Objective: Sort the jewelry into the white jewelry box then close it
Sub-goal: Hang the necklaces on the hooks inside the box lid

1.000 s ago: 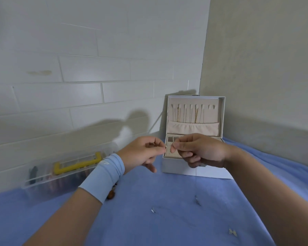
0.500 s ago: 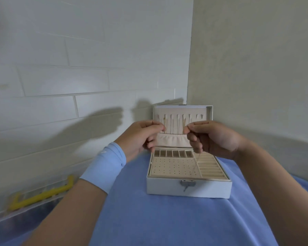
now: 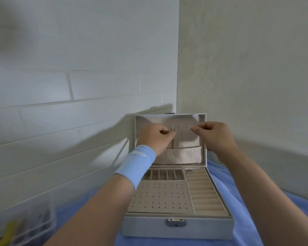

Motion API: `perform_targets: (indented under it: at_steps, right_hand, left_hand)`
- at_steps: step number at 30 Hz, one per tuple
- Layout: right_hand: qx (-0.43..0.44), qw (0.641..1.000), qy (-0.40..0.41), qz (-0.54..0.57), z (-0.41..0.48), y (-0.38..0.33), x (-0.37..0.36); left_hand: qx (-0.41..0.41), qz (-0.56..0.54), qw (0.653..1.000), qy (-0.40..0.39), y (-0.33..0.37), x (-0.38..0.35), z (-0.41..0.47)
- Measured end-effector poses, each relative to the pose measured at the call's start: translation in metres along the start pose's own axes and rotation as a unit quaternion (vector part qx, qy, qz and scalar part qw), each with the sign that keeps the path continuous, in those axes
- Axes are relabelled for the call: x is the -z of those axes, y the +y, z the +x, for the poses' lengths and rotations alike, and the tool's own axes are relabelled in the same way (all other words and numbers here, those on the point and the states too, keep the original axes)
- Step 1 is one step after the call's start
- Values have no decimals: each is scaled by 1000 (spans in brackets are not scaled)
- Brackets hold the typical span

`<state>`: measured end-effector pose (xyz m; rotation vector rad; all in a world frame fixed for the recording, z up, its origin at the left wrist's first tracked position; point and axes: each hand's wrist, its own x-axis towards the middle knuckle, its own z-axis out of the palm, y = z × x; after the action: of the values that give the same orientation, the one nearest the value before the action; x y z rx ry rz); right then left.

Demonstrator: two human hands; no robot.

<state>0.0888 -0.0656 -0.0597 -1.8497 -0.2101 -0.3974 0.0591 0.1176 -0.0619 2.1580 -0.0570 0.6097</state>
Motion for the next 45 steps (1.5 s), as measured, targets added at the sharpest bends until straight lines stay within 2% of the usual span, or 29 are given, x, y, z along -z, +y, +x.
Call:
perform_targets:
  at_steps: [3, 7, 12, 15, 19, 23, 26, 29, 31, 32, 35, 41, 43, 45]
  right_hand:
    - [38, 995, 91, 3, 15, 14, -13]
    - [74, 983, 168, -7, 26, 19, -24]
    - [111, 972, 195, -63, 32, 26, -33]
    - [103, 968, 195, -123, 33, 25, -32]
    - [97, 966, 160, -178, 33, 21, -25]
    - [85, 959, 84, -255, 30, 17, -22]
    - [41, 966, 14, -254, 26, 12, -17]
    - [-69, 978, -132, -143, 16, 3, -14]
    - [-124, 971, -200, -41, 8, -3, -16]
    - [-125, 967, -219, -24, 5, -4, -18]
    - [-95, 966, -235, -58, 2, -7, -16]
    - [-20, 968, -201, -148, 3, -16, 1]
    - [26, 965, -192, -179, 2, -21, 4]
    - [52, 963, -172, -201, 3, -22, 5]
  left_hand:
    - [-4, 34, 999, 35, -4, -21, 15]
    - [9, 26, 998, 63, -4, -39, 33]
    - [38, 3, 996, 79, -3, -53, 41]
    - [44, 11, 996, 71, -2, -54, 37]
    - [52, 40, 996, 55, -1, -53, 28]
    - [71, 48, 996, 14, -6, -49, 23]
    - [88, -11, 995, -42, -2, -43, 14]
    - [114, -137, 978, -106, 6, -35, 1]
    - [96, -146, 973, -152, 8, -31, -7]
    - [82, -134, 972, -173, 9, -29, -11]
    - [70, -104, 973, -196, 5, -18, -18]
    - [118, -114, 974, -155, 4, -19, -22]
    - [132, -151, 963, -180, 9, -29, -21]
    - [156, -225, 938, -215, 14, -37, -20]
